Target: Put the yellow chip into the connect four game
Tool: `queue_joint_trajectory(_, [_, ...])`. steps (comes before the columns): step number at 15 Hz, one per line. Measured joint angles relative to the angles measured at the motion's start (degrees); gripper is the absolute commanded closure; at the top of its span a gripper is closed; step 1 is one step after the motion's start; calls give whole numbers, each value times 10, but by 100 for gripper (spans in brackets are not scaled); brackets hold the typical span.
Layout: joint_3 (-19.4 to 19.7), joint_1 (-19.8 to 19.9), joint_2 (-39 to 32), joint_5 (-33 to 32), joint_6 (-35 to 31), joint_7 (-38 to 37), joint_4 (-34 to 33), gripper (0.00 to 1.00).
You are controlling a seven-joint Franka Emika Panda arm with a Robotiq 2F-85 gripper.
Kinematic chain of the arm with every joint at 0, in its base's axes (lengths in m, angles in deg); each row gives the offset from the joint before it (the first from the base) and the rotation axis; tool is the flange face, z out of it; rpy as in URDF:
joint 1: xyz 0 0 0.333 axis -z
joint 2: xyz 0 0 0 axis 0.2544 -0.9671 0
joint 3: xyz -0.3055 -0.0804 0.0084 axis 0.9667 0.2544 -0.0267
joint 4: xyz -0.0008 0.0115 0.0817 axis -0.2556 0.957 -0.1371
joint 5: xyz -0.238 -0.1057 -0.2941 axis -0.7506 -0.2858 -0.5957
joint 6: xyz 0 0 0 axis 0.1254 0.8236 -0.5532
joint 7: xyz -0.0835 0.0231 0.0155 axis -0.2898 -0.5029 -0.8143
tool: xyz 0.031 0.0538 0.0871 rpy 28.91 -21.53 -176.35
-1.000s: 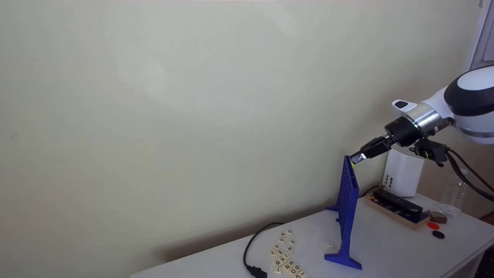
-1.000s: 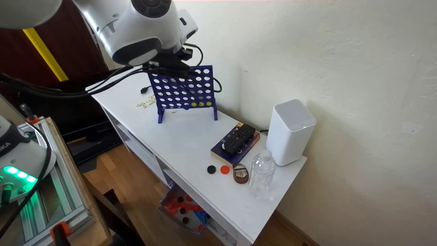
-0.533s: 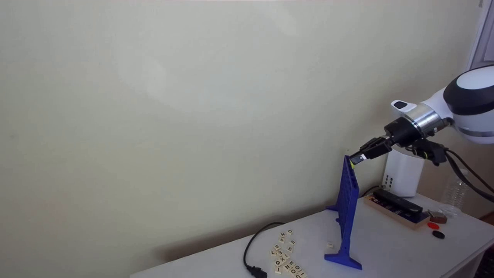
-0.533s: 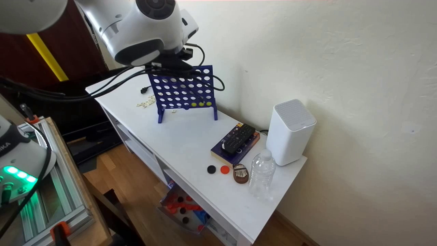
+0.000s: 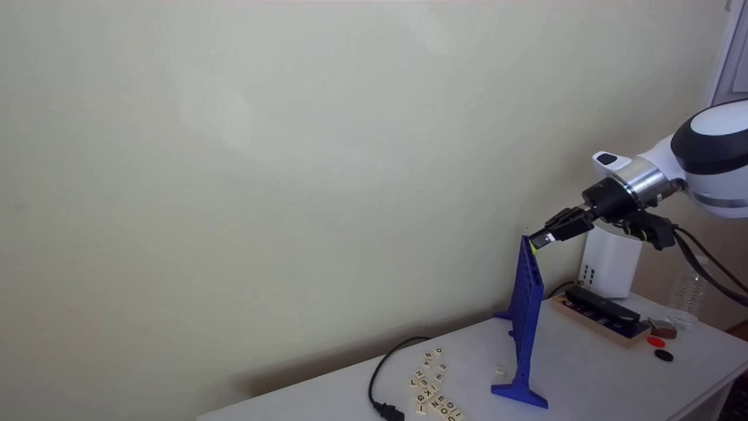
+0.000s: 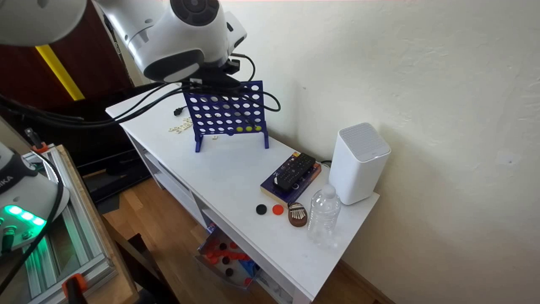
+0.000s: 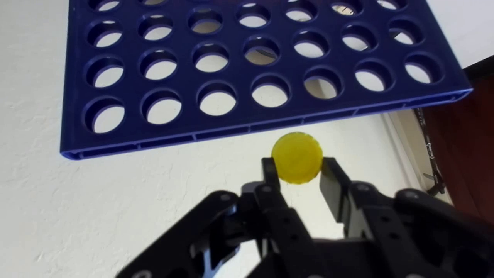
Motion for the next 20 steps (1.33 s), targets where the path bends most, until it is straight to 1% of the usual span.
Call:
queue_joint_trajectory(7, [11,1,-11,0,-3,18,0,92])
queue_joint_trajectory(20, [14,4,-40,0,-14,38,-1,92])
